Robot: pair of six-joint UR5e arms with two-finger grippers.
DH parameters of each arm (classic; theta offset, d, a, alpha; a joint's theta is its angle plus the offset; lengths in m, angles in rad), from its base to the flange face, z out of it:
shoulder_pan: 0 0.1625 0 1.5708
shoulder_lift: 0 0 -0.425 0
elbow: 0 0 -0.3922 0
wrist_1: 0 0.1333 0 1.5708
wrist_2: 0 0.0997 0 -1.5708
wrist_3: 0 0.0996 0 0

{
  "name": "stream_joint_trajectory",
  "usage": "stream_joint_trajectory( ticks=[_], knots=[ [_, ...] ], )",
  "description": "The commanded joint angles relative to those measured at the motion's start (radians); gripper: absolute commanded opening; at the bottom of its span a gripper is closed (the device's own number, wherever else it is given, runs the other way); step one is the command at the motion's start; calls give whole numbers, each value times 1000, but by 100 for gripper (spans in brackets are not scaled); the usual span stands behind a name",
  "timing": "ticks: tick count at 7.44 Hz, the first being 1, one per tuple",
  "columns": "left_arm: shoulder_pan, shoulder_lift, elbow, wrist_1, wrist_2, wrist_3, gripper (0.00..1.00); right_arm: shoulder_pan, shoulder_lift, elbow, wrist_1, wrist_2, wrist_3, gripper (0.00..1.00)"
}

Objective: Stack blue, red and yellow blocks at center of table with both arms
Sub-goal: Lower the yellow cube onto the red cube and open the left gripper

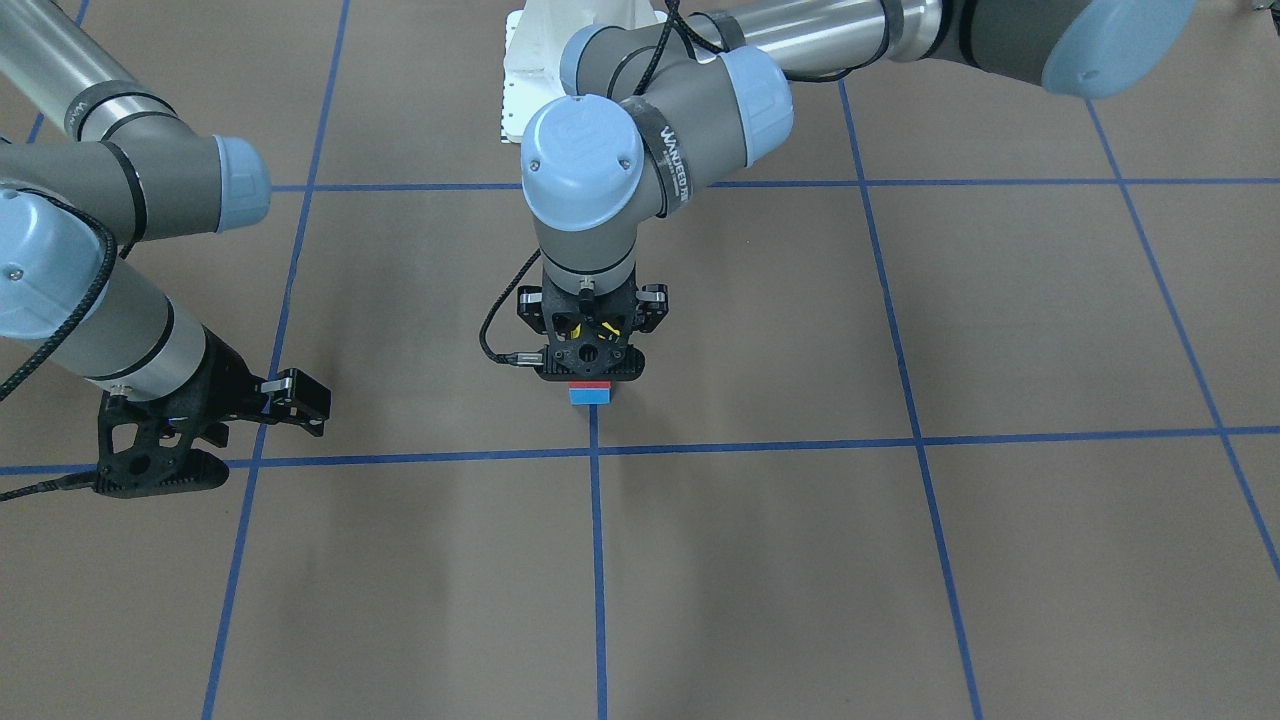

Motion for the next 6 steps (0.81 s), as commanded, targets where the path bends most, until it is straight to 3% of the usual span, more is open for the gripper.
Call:
stream_joint_trajectory(
  ticks=[1, 6],
  knots=[
    [2, -3, 0, 1, 0, -24, 0, 0, 0, 0, 0, 0, 0, 99],
    [2, -12, 6, -2, 0, -26, 0, 0, -2, 0, 0, 0, 0, 99]
  ],
)
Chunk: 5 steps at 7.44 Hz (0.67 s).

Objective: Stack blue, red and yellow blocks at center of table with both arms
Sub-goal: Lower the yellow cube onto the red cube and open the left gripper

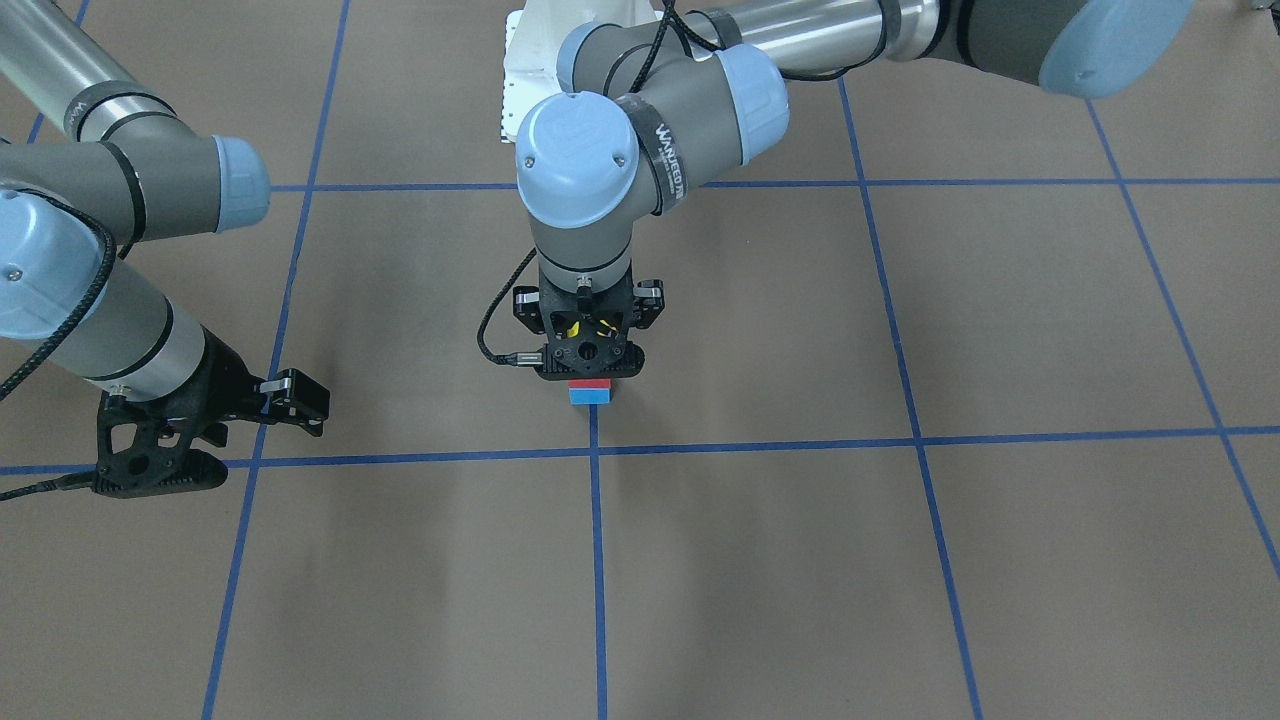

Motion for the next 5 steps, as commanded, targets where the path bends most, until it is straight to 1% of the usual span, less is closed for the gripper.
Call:
stream_joint_trajectory(
  ticks=[1, 5],
  knots=[
    [6, -7, 4, -1, 0, 0, 0, 0, 0, 0, 0, -2, 6, 99],
    [9, -4, 6, 0, 2, 0, 0, 5, -2, 0, 0, 0, 2, 99]
  ],
)
